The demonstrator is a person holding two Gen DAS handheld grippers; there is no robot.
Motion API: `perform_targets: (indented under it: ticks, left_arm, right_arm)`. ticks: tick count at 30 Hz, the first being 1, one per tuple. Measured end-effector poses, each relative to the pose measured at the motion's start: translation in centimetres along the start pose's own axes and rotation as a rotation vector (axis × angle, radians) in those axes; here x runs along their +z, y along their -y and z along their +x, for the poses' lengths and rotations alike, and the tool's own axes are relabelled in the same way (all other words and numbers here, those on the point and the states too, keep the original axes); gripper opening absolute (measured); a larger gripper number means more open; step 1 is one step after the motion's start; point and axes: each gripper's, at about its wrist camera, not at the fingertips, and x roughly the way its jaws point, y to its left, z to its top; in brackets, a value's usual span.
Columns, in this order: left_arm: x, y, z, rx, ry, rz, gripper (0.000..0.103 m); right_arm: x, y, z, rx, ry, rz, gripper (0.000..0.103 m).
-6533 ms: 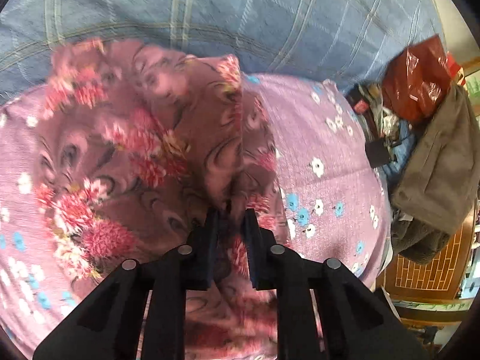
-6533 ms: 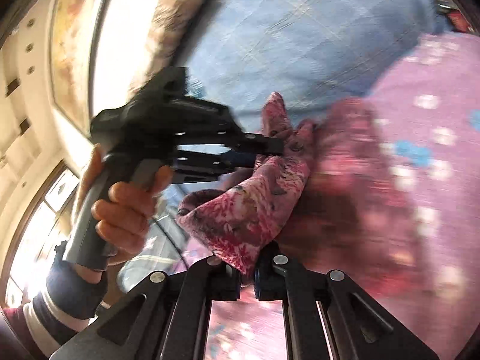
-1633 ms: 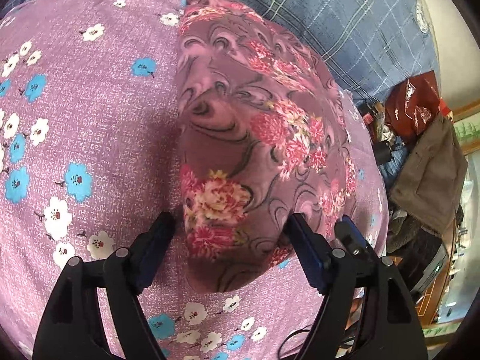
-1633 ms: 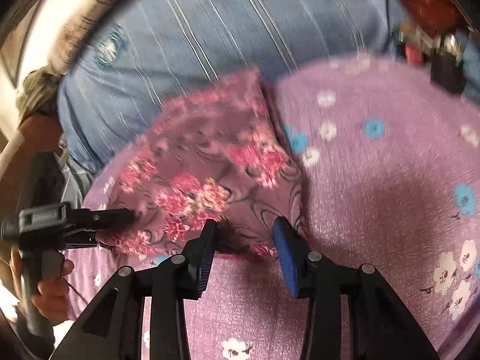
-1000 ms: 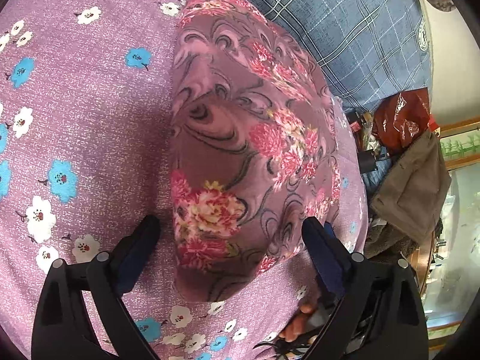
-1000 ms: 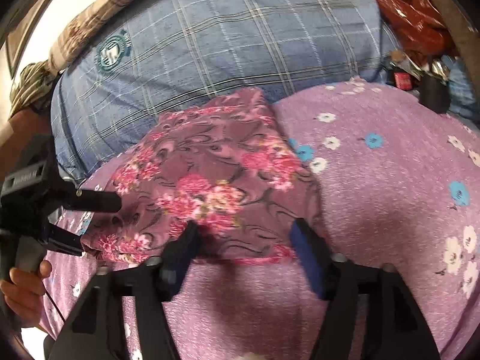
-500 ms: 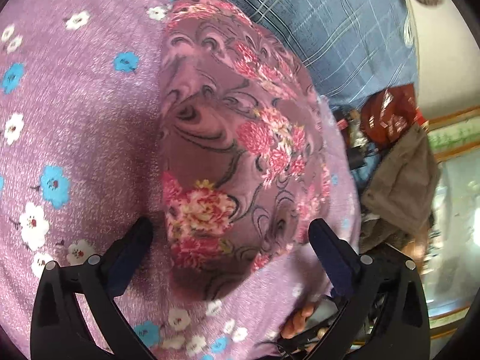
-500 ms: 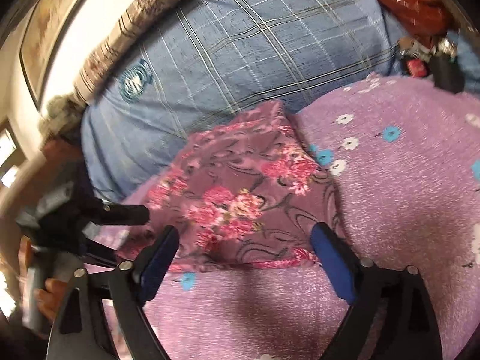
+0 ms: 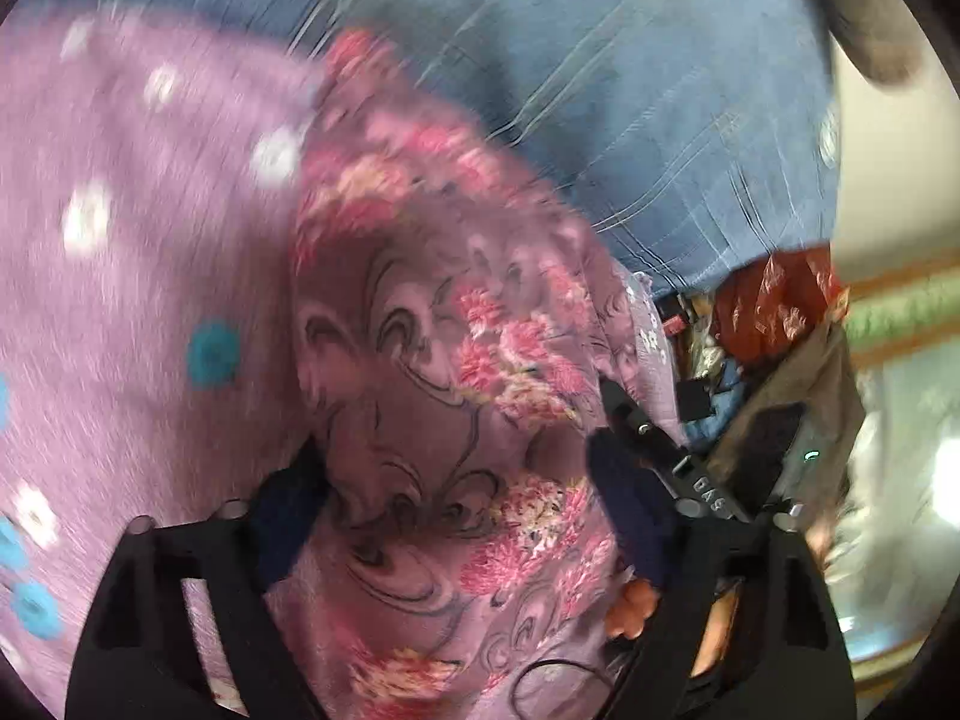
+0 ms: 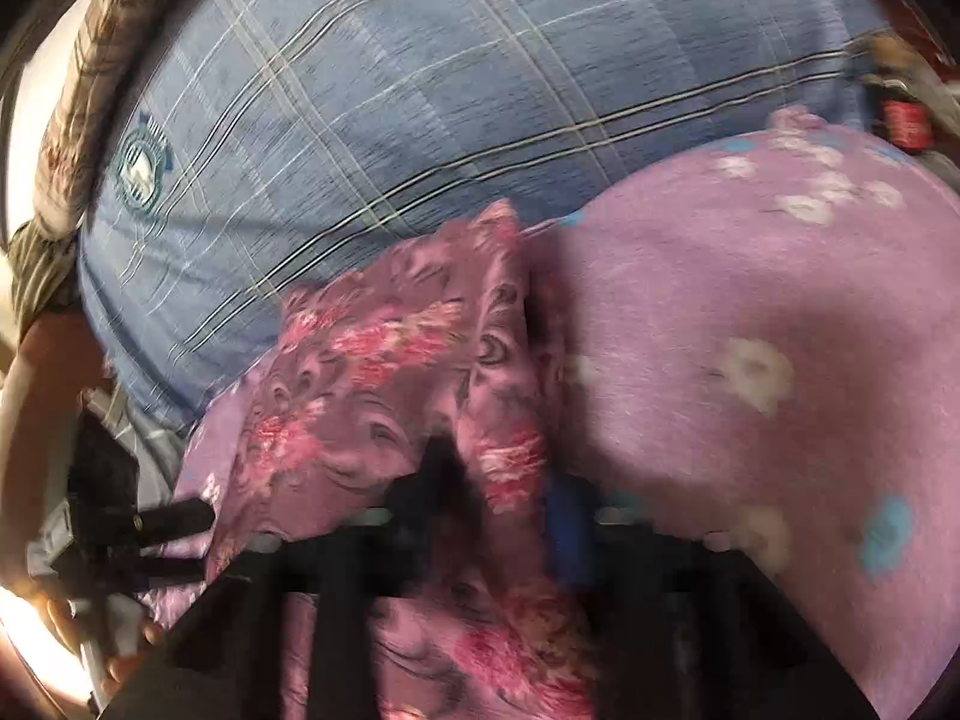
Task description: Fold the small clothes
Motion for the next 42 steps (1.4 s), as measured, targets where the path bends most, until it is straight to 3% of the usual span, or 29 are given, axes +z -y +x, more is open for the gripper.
perform_targets:
  ticks: [3, 4, 7, 8, 11, 13, 15, 18, 20, 21, 23, 24, 28, 33, 39, 42]
  left_arm:
    - [0.0, 0.7, 1.4, 0.144, 0.018, 0.095, 0.056]
    - [0.0, 0.0, 2.7, 0.188, -0.011, 0.086, 0.056]
    - [0.3, -0.7, 2.3, 0.146, -0.014, 0.024, 0.054]
    - [0.2, -0.7, 1.8, 0.134, -0.020, 0.017, 0.054]
    - [0.1, -1.3, 0.1, 0.074, 0.004, 0.002, 0.056]
    - [0.3, -2.5, 0.0, 0.029, -0.011, -0.064, 0.064]
    - [-0.1, -3.9, 0.6, -0.049, -0.056, -0.136, 0.078]
    - [-0.4, -3.4, 1.5, -0.101, -0.063, -0.130, 0.084]
    - [-0.6, -1.7, 1.7, -0.071, -0.054, -0.076, 0.078]
    - [-0.7, -0.8, 1.8, -0.028, -0.034, -0.039, 0.056]
    - [-0.8, 0.0, 1.2, 0.045, -0.004, 0.020, 0.031]
    - [-1.0, 0.1, 0.7, 0.048, 0.011, 0.029, 0.028]
    - [-2.2, 0.7, -1.9, 0.048, 0.070, 0.024, 0.026]
    - [-5.6, 0.0, -6.8, 0.020, 0.113, 0.027, 0.026]
    - [-12.7, -2.6, -12.2, 0.000, 0.160, -0.013, 0.028]
    - [-16.1, -5.2, -10.8, 0.083, 0.132, -0.032, 0.032]
  right_arm:
    - [0.3, 0.8, -2.1, 0.107, 0.156, 0.003, 0.014]
    - [0.2, 1.8, -1.6, 0.095, 0.151, 0.038, 0.011]
    - [-0.8, 4.0, 1.9, -0.087, -0.021, 0.073, 0.000]
    - [-1.1, 4.3, 1.4, -0.061, 0.003, 0.074, 0.000]
    - [-1.1, 5.6, -0.1, 0.047, 0.023, 0.188, 0.024]
    - [-0.8, 6.1, -0.3, 0.097, 0.033, 0.230, 0.056]
    - [-0.8, 5.6, 0.4, 0.124, 0.015, 0.218, 0.059]
    - [-1.6, 3.5, 3.0, 0.255, -0.112, 0.126, 0.060]
    - [-1.6, 1.5, 3.1, 0.215, -0.094, 0.004, 0.051]
    - [-1.4, 1.1, 3.0, 0.216, -0.091, -0.013, 0.037]
    - [-1.3, 0.5, 1.9, 0.199, -0.042, -0.043, 0.030]
    - [-1.4, 0.0, 1.2, 0.189, -0.020, -0.067, 0.029]
    - [-2.1, -2.0, -1.2, 0.153, 0.021, -0.114, 0.028]
    - [-5.0, -4.2, -5.6, 0.200, 0.050, -0.155, 0.028]
    - [-11.6, -6.2, -8.9, 0.324, 0.008, -0.124, 0.029]
    - [-16.2, -6.2, -7.5, 0.297, -0.070, -0.138, 0.032]
